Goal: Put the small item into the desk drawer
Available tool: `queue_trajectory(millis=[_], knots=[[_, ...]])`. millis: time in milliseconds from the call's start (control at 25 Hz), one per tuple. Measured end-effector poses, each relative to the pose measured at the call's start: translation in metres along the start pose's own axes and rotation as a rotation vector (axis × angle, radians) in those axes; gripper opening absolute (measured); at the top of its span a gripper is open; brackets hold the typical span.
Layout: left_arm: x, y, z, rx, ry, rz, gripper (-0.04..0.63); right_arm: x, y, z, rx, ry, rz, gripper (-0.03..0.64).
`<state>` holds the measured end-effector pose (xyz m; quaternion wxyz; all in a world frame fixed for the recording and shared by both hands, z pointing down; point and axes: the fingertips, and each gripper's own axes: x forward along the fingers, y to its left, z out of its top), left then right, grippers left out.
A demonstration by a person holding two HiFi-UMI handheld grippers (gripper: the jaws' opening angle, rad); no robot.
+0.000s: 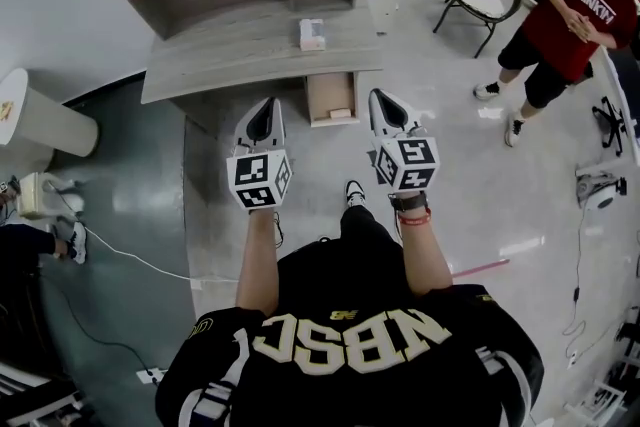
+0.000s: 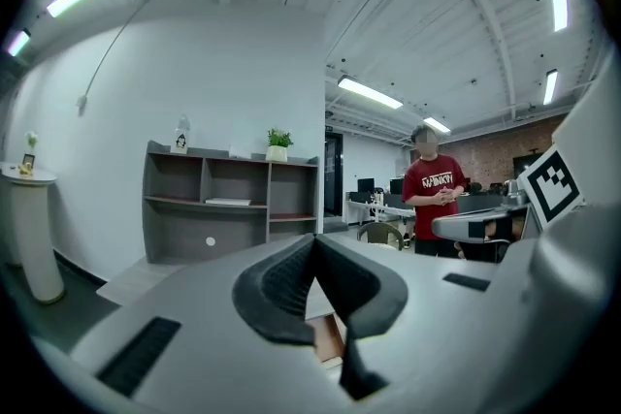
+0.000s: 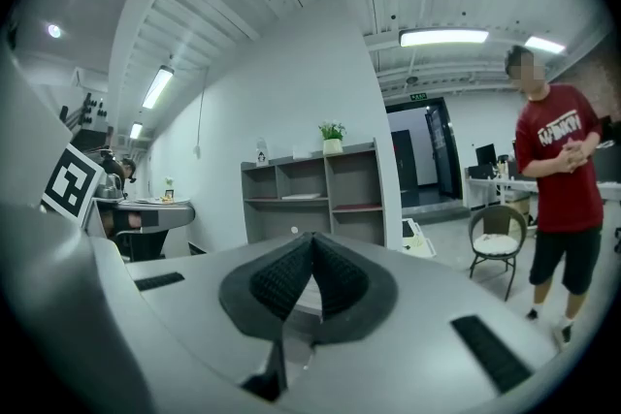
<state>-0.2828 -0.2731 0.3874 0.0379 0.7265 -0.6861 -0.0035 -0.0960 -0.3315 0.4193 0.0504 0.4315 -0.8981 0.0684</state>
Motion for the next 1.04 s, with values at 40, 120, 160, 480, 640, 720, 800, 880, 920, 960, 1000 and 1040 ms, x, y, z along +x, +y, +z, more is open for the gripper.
queue_trajectory(millis=[40,120,160,480,640,720,800,880,920,960,1000,1040], knots=[[-0.003,0.001,0.002,-0.003,-0.008,0.005,0.014,-0.002,0.002,0.002,-0.007,-0.004,-0.001,0.005],[-0.008,0.002,0.007,-0.002,-0.022,0.013,0.014,-0.005,0.004,0.007,-0.025,-0.011,-0.006,0.005],[-0.009,0.002,0.008,-0.001,-0.027,0.015,0.014,-0.006,0.004,0.008,-0.032,-0.013,-0.008,0.005],[-0.011,0.001,0.009,-0.01,-0.039,0.012,0.014,-0.012,0.004,0.01,-0.032,-0.006,-0.029,0.005],[-0.008,0.0,0.005,-0.014,-0.037,0.01,0.014,-0.007,0.005,0.01,-0.039,0.002,-0.03,0.005],[-0.004,0.002,0.003,-0.013,-0.032,0.013,0.014,-0.003,0.004,0.01,-0.043,0.009,-0.028,0.005],[0.001,0.004,0.002,-0.01,-0.029,0.016,0.014,0.003,0.004,0.01,-0.049,0.013,-0.024,0.005],[0.006,0.007,0.003,-0.006,-0.031,0.017,0.014,0.01,0.003,0.011,-0.056,0.014,-0.019,0.005],[0.01,0.008,0.003,-0.005,-0.033,0.017,0.014,0.014,0.003,0.012,-0.059,0.014,-0.016,0.005],[0.013,0.008,0.002,-0.004,-0.033,0.015,0.014,0.018,0.002,0.012,-0.061,0.015,-0.014,0.005],[0.017,0.009,0.002,-0.004,-0.034,0.014,0.014,0.022,0.001,0.012,-0.063,0.016,-0.013,0.005],[0.02,0.009,0.002,-0.003,-0.034,0.012,0.014,0.026,0.0,0.012,-0.065,0.017,-0.011,0.005]])
